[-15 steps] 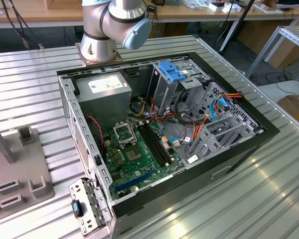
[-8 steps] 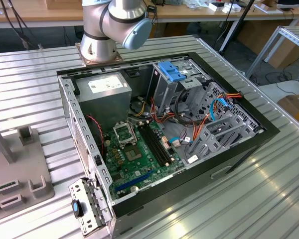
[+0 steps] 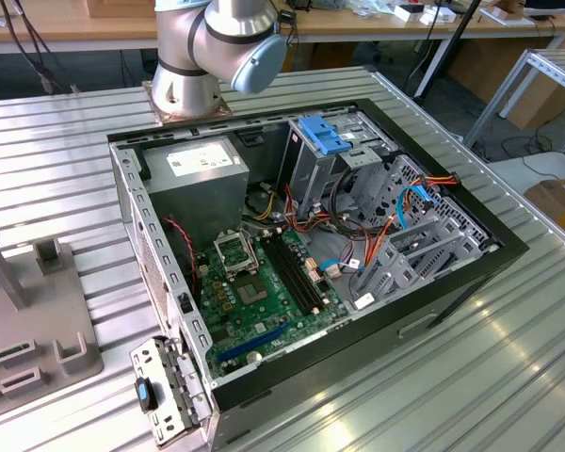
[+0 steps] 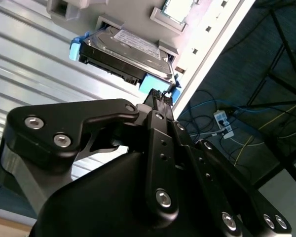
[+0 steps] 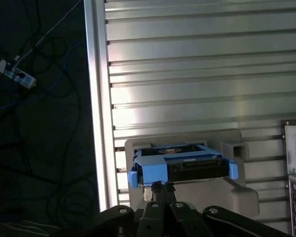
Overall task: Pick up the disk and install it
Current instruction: 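Reach for the disk, then pick up the disk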
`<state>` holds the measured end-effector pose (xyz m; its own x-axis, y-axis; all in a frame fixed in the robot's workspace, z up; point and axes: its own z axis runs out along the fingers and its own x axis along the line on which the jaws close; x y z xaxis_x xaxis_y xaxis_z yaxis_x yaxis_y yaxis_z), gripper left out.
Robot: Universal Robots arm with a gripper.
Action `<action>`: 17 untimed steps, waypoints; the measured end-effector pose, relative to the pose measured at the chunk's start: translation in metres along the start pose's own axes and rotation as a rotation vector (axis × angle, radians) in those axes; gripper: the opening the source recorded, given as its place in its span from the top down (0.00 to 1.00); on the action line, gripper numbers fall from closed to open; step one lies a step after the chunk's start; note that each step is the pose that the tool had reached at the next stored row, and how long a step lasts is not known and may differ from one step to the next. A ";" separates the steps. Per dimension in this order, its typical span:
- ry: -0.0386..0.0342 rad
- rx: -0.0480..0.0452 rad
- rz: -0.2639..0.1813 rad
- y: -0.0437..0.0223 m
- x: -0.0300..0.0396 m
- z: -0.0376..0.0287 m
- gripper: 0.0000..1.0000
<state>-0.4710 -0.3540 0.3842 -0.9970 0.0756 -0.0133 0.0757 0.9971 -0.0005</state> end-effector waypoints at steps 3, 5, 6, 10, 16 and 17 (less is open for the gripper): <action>-0.0001 0.0023 0.000 0.0004 -0.0002 0.0007 0.89; -0.0001 0.0022 0.000 0.0034 -0.0005 0.0042 0.89; 0.0006 0.0024 0.000 0.0036 -0.0006 0.0052 0.89; 0.0006 0.0024 0.000 0.0036 -0.0005 0.0057 0.89; 0.0006 0.0024 0.000 0.0036 -0.0005 0.0059 0.89; 0.0005 0.0023 0.000 0.0036 -0.0005 0.0059 0.89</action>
<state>-0.4702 -0.3504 0.3784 -0.9971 0.0756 -0.0127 0.0756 0.9971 -0.0029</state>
